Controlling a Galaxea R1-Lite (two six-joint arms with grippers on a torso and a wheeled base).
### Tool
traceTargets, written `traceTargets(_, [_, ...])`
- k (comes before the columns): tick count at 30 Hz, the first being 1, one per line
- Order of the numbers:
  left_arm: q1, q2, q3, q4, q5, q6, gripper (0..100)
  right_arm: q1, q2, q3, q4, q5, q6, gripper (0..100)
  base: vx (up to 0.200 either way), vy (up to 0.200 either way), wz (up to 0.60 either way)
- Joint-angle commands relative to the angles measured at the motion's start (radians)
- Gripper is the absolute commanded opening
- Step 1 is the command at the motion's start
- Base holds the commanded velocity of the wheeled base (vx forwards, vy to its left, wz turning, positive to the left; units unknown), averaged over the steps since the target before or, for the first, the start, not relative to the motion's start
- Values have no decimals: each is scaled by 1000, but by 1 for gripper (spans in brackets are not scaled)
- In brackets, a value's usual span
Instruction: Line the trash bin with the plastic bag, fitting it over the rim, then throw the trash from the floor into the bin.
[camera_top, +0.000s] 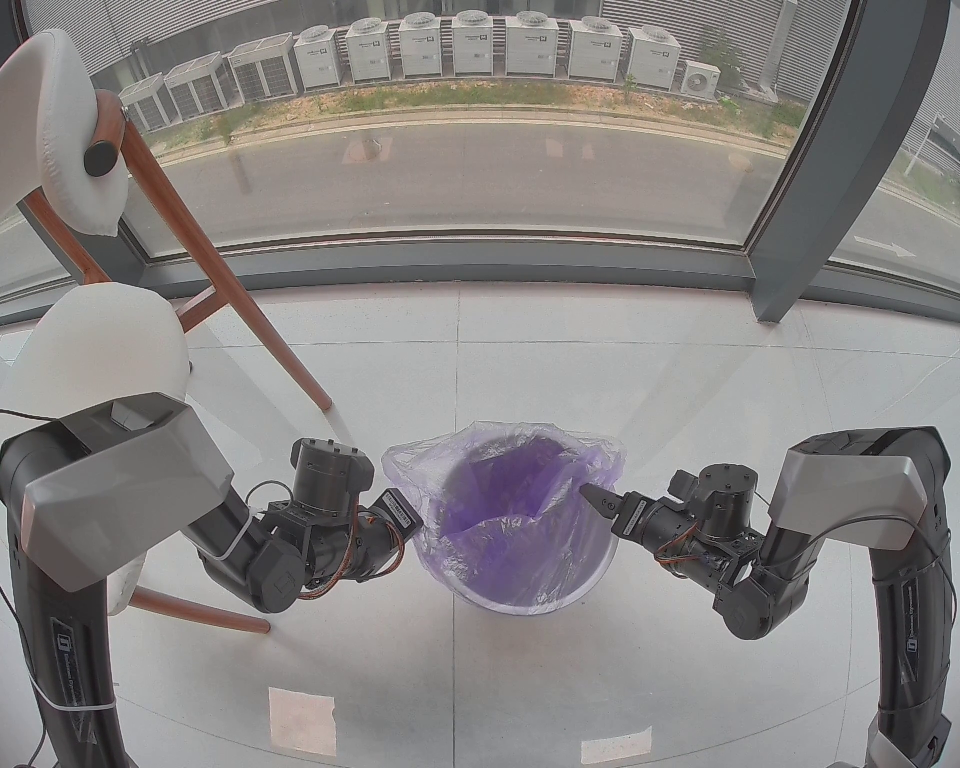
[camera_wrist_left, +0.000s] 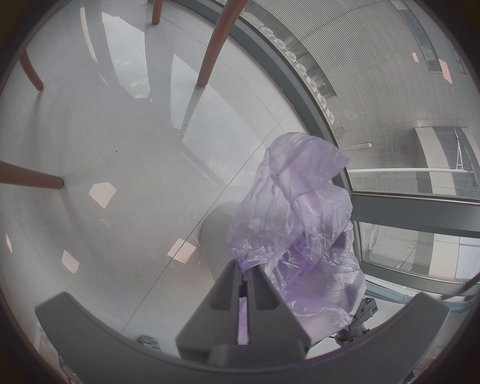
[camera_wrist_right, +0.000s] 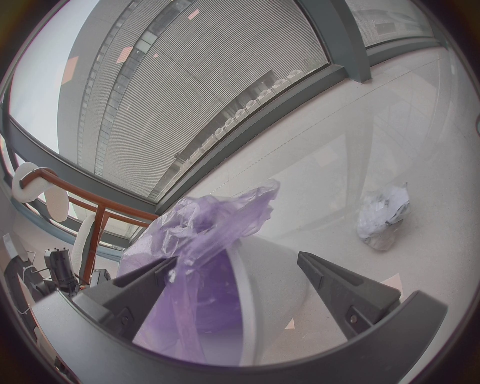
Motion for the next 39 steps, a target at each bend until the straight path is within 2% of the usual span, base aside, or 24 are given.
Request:
traceTargets(1, [-8, 0, 4, 0, 2, -3, 0, -19, -27, 34, -9, -9, 2, 100, 0, 0, 0])
traceTargets(10, [-14, -1, 3, 0, 2, 0, 0, -16, -153, 154, -6, 28, 27, 100, 0, 0, 0])
traceTargets(12, [-14, 0, 3, 0, 2, -1, 0, 11, -172, 185, -6, 54, 27, 100, 0, 0, 0])
traceTargets(16, [-16, 2, 9, 0, 2, -1, 0, 48, -162, 197, -6, 54, 35, 100, 0, 0, 0])
traceTargets(19, [-22, 2, 11, 0, 2, -4, 0, 74, -137, 186, -8, 54, 67, 100, 0, 0, 0])
traceTargets(36, [-20, 2, 11, 0, 4, -6, 0, 79, -74, 76, 7, 48, 71, 100, 0, 0, 0])
traceTargets(37, [-20, 2, 11, 0, 4, -6, 0, 79, -76, 74, 7, 48, 71, 0, 0, 0, 0])
traceTargets(39, [-20, 2, 11, 0, 4, -6, 0, 80, -80, 65, 11, 48, 71, 0, 0, 0, 0])
